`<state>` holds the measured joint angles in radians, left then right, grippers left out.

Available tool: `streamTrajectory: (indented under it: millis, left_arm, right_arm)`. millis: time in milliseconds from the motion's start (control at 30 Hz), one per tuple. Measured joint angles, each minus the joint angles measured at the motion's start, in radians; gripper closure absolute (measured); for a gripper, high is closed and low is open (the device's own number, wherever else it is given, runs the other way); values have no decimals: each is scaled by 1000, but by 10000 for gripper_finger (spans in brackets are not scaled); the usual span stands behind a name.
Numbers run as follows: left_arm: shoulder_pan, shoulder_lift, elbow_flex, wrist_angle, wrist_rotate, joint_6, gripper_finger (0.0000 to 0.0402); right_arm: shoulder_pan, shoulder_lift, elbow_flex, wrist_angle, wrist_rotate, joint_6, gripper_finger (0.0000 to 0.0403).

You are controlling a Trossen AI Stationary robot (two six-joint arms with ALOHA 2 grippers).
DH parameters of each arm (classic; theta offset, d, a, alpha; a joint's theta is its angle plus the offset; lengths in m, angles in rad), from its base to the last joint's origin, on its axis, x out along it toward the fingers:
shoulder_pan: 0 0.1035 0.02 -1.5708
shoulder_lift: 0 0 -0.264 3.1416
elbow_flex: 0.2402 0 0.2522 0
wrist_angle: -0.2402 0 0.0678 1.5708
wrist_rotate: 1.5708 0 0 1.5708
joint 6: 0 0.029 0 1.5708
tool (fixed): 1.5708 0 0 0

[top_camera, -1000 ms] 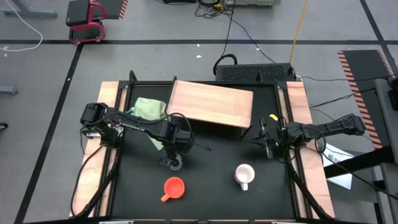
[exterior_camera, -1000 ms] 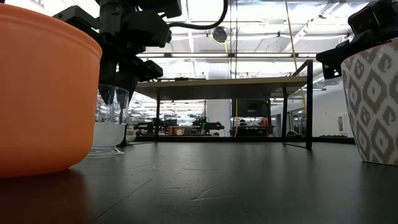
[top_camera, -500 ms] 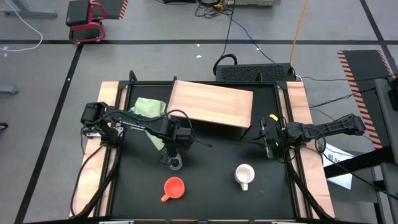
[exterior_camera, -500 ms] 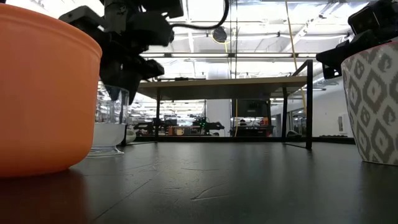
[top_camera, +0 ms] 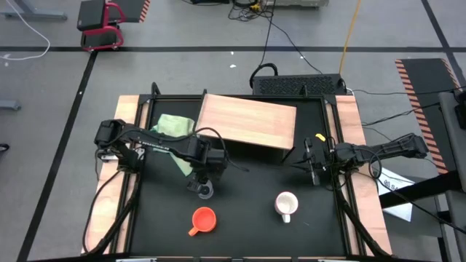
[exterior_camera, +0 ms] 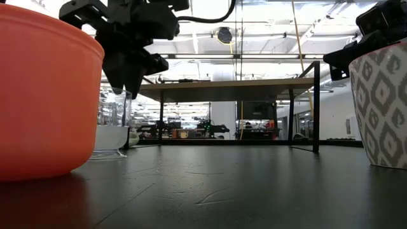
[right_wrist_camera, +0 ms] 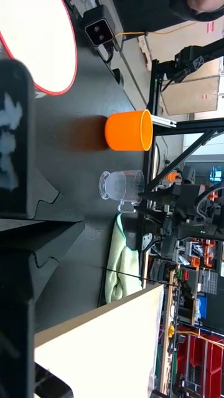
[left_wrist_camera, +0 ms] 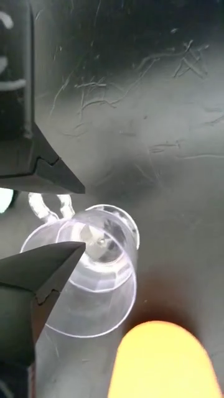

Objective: Stack small to large cups/mugs on shelf
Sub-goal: Put the transparent mug on the shelf

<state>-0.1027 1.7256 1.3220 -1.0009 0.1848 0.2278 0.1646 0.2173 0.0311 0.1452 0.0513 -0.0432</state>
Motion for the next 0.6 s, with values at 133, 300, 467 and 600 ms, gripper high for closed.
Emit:
streamTrajectory:
  millis: [133, 300, 467, 600]
  left_arm:
    - [-7, 0, 0, 0, 15, -4, 266]
    - [-17, 0, 0, 1, 16, -6, 266]
    - [-17, 0, 0, 1, 3, -6, 266]
    - [-17, 0, 0, 2, -7, -6, 266]
  right_arm:
    - [0, 0, 0, 0, 0, -3, 403]
    - [0, 0, 0, 0, 0, -3, 403]
    - [0, 0, 0, 0, 0, -3, 403]
    - [0, 0, 0, 0, 0, 2, 403]
